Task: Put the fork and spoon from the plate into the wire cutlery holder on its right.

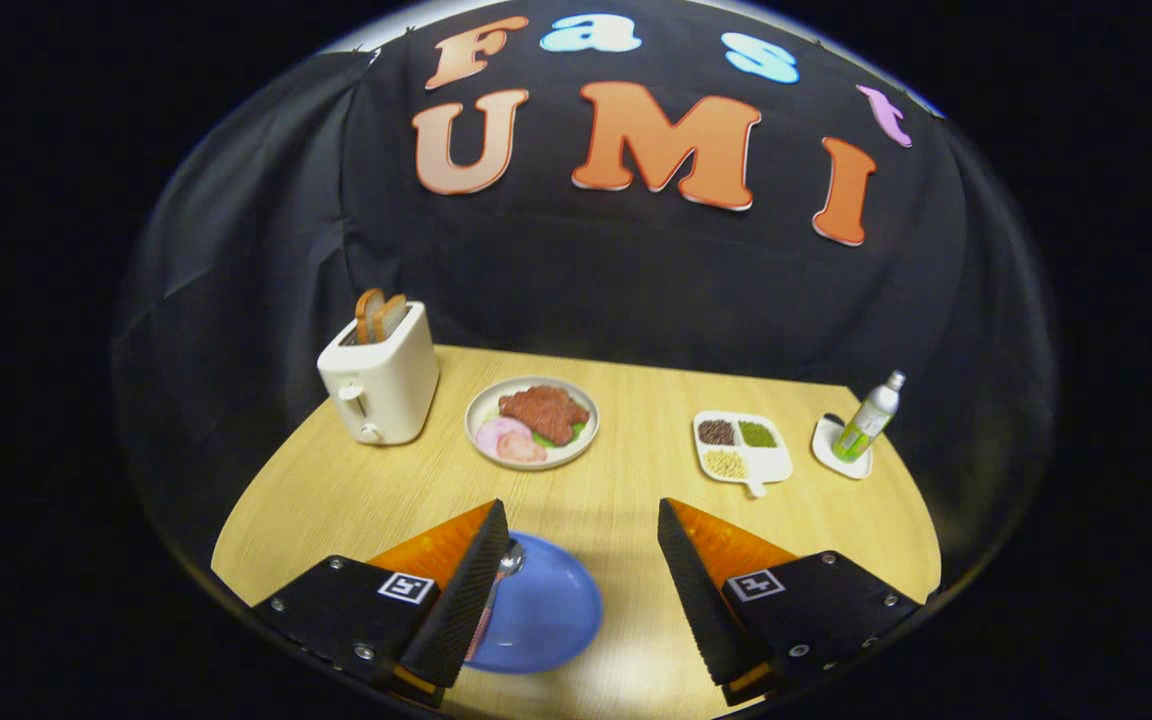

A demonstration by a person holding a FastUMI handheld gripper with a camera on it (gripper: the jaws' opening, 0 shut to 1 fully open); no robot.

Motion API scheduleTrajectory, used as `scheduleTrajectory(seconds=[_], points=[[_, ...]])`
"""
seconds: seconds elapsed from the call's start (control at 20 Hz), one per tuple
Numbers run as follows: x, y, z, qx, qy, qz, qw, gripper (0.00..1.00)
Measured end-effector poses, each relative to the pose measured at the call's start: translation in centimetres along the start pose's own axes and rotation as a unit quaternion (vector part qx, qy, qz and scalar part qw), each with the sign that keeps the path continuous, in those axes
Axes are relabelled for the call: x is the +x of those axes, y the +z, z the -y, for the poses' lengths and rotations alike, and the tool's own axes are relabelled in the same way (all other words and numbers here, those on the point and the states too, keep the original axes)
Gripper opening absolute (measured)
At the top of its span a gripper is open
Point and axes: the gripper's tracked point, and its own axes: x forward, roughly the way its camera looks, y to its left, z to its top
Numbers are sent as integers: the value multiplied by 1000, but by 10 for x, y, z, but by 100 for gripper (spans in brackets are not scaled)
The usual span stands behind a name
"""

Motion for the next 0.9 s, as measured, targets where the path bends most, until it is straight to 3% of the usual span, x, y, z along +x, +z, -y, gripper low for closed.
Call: scheduleTrajectory(seconds=[0.2,0.5,0.9], points=[[12,-40,-20,5,15,-68,998,91],[27,-86,-46,1,19,-121,992,90],[39,-146,-72,-13,12,-158,987,67]])
